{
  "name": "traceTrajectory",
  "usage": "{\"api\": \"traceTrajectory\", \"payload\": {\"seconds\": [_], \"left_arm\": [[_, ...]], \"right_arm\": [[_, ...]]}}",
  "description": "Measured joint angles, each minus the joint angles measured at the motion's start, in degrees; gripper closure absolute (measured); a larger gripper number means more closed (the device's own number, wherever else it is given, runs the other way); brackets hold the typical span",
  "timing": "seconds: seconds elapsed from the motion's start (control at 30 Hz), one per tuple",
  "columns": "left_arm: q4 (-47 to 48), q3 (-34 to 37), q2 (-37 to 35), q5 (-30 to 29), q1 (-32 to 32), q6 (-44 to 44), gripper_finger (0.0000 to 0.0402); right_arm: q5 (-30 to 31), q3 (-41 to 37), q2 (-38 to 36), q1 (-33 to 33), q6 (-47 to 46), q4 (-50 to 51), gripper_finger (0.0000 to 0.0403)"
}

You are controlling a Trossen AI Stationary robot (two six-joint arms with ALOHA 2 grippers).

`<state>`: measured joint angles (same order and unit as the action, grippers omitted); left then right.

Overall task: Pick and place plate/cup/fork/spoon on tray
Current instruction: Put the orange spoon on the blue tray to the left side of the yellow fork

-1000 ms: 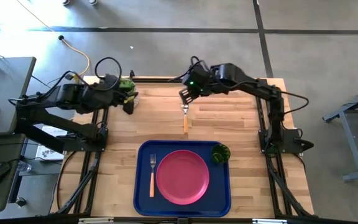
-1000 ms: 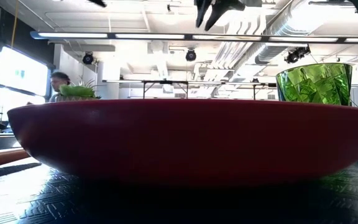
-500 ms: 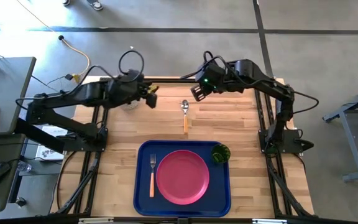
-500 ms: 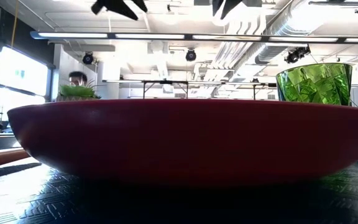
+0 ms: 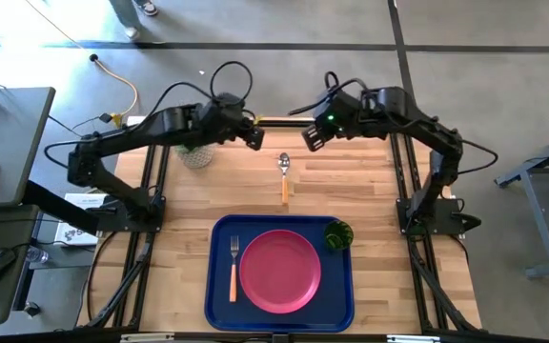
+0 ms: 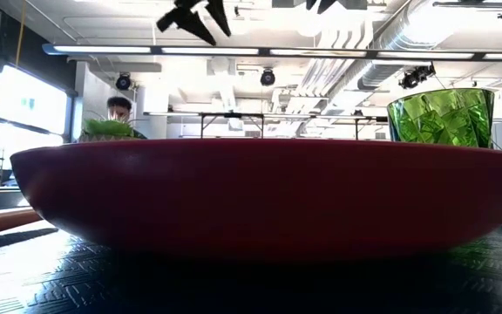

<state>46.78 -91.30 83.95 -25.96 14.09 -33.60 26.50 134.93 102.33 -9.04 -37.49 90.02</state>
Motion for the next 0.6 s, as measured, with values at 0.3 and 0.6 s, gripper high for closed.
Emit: {"api": "traceTrajectory", "payload": {"seconds": [0.3,0.6], "left_arm": [[0.1,-2.4,7.1,6.1,1.3,-7.2,0.0231],[0.2,-2.3,15.5,9.2,1.3,-12.9,0.0232]], "right_arm": [[0.0,0.0,-4.7,-1.9,2.0,0.0,0.0279],[0.0,0.0,-7.4,-3.4,4.4,0.0,0.0279]]}}
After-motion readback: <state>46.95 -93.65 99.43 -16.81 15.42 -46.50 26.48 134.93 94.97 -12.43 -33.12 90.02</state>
